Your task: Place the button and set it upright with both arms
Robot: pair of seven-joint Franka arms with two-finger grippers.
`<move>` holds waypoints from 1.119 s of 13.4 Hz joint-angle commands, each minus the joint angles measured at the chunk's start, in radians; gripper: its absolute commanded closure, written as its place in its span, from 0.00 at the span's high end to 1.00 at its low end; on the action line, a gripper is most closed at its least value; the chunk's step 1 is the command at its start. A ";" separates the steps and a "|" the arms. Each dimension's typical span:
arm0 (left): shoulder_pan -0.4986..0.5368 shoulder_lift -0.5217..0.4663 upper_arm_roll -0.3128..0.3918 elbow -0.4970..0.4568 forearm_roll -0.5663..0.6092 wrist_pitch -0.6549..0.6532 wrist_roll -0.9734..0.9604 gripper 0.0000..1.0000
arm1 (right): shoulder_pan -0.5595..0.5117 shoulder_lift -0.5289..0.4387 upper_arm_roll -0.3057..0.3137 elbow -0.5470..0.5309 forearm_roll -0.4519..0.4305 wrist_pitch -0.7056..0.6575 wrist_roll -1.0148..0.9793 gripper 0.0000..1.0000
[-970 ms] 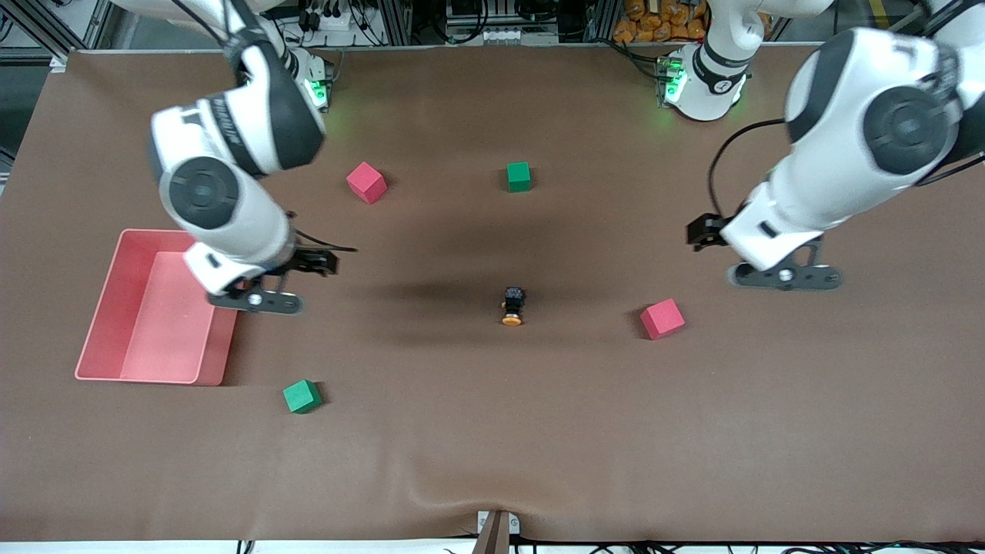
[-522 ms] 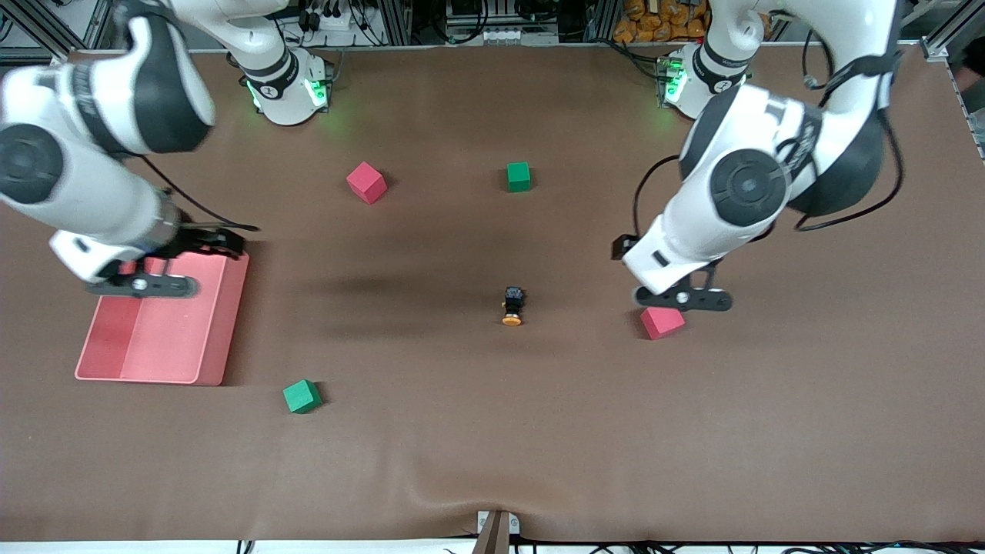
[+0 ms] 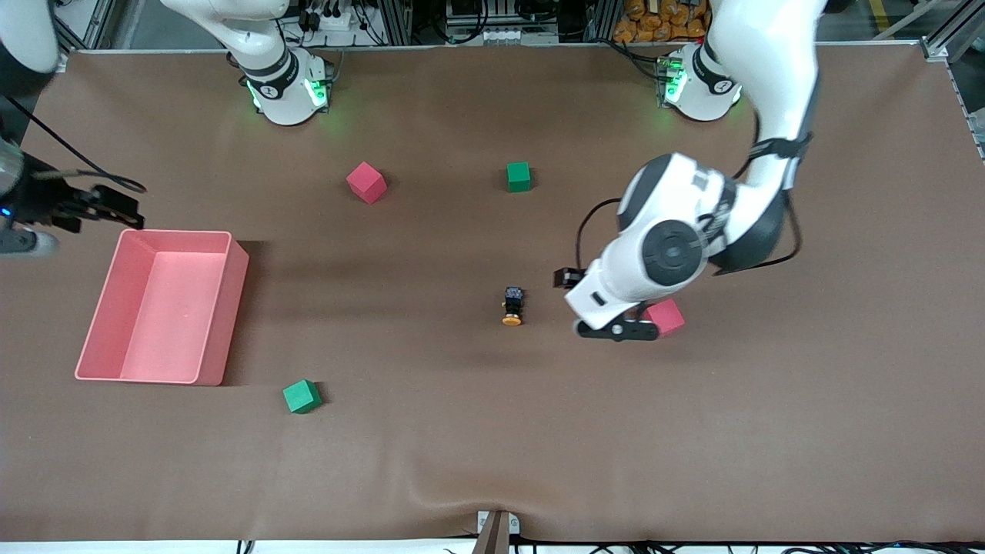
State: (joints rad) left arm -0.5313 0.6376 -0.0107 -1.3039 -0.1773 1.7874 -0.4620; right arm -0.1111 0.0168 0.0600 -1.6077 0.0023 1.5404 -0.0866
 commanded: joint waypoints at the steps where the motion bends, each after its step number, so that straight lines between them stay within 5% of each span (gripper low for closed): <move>1: -0.053 0.076 0.005 0.071 -0.024 0.030 -0.078 1.00 | 0.002 -0.004 0.023 0.113 -0.004 -0.097 0.002 1.00; 15: -0.147 0.254 0.009 0.069 -0.053 0.296 -0.127 1.00 | -0.001 -0.004 0.024 0.124 -0.004 -0.155 0.001 1.00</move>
State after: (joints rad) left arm -0.6684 0.8666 -0.0123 -1.2582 -0.2164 2.0689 -0.5797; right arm -0.1083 0.0088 0.0784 -1.4968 0.0017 1.3991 -0.0864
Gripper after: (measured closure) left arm 0.000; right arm 0.000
